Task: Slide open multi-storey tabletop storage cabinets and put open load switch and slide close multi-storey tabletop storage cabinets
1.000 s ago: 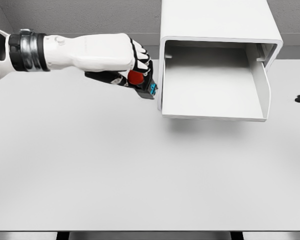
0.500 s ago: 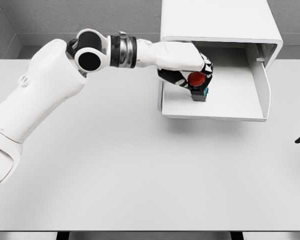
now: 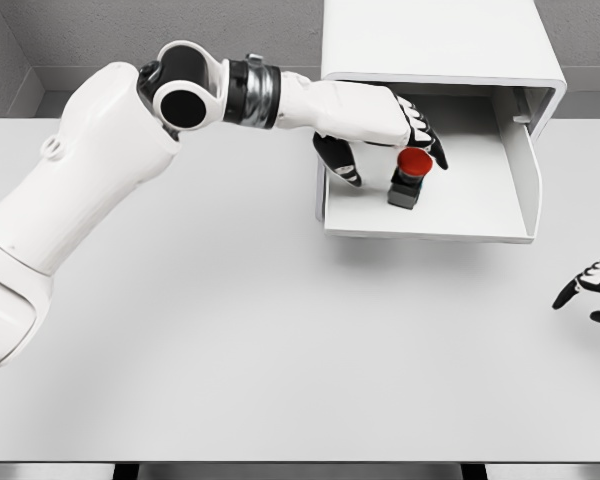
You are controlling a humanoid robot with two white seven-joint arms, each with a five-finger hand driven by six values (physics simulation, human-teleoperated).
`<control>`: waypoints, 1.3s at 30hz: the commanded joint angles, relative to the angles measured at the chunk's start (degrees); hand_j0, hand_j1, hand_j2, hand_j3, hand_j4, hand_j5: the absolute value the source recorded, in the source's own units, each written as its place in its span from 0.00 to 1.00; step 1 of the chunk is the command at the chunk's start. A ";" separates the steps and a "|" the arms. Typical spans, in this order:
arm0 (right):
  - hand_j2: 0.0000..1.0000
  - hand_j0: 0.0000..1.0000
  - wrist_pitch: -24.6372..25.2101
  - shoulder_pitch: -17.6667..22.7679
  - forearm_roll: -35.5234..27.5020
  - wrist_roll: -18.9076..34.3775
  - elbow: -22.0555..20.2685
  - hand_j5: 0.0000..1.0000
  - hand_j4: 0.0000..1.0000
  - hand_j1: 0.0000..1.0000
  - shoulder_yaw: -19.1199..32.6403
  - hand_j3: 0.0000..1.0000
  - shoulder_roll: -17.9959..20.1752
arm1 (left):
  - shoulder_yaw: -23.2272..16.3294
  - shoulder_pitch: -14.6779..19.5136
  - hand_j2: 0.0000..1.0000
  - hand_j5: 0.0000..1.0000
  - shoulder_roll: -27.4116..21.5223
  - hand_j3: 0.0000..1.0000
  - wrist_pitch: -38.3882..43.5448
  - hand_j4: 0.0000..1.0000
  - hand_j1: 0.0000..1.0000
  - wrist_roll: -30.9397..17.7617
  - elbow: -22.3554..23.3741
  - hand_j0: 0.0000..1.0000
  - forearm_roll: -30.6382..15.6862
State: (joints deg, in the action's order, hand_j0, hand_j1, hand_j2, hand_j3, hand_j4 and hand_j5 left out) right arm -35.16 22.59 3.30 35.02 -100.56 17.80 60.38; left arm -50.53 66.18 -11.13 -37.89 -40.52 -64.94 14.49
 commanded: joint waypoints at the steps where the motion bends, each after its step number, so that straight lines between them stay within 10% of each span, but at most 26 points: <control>1: 0.61 0.61 0.16 0.00 -0.31 -0.02 -0.07 0.61 0.61 0.61 -0.57 0.61 -0.17 | -0.36 0.00 1.00 1.00 1.47 1.00 2.89 1.00 1.00 5.52 -0.19 1.00 -5.43; 20: 0.61 0.61 0.16 -0.09 -0.31 -0.02 -0.16 0.61 0.61 0.61 -0.66 0.61 -0.53 | -0.36 1.85 1.00 1.00 -5.48 1.00 2.89 1.00 1.00 5.52 -9.59 1.00 -17.39; 26: 0.62 0.62 0.16 -7.38 -0.22 -0.02 -0.16 0.62 0.62 0.62 -8.39 0.62 1.50 | -0.27 -0.35 1.00 1.00 -30.16 1.00 2.89 1.00 1.00 6.41 -30.60 1.00 -22.66; 30: 0.62 0.62 0.16 -13.27 0.30 -0.02 -0.16 0.62 0.62 0.62 -14.72 0.62 1.50 | 0.17 -6.68 1.00 1.00 -43.01 1.00 2.89 1.00 1.00 7.47 -28.67 1.00 -23.28; 34: 0.62 0.62 0.16 -14.50 0.30 -0.02 -0.25 0.62 0.62 0.62 -16.65 0.62 1.50 | -0.36 -11.86 1.00 1.00 -42.92 1.00 2.89 1.00 1.00 6.77 -19.18 1.00 -21.69; 39: 0.62 0.62 0.16 -17.49 0.30 -0.02 -0.16 0.62 0.62 0.62 -19.20 0.62 1.50 | -0.54 -13.36 1.00 1.00 -42.74 1.00 2.89 1.00 1.00 6.68 -18.56 1.00 -21.52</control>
State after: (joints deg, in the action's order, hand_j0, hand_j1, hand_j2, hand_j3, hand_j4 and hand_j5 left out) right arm -35.15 5.01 3.96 35.02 -100.77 -0.32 61.79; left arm -51.04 52.82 -53.51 -35.18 -33.79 -84.38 -6.69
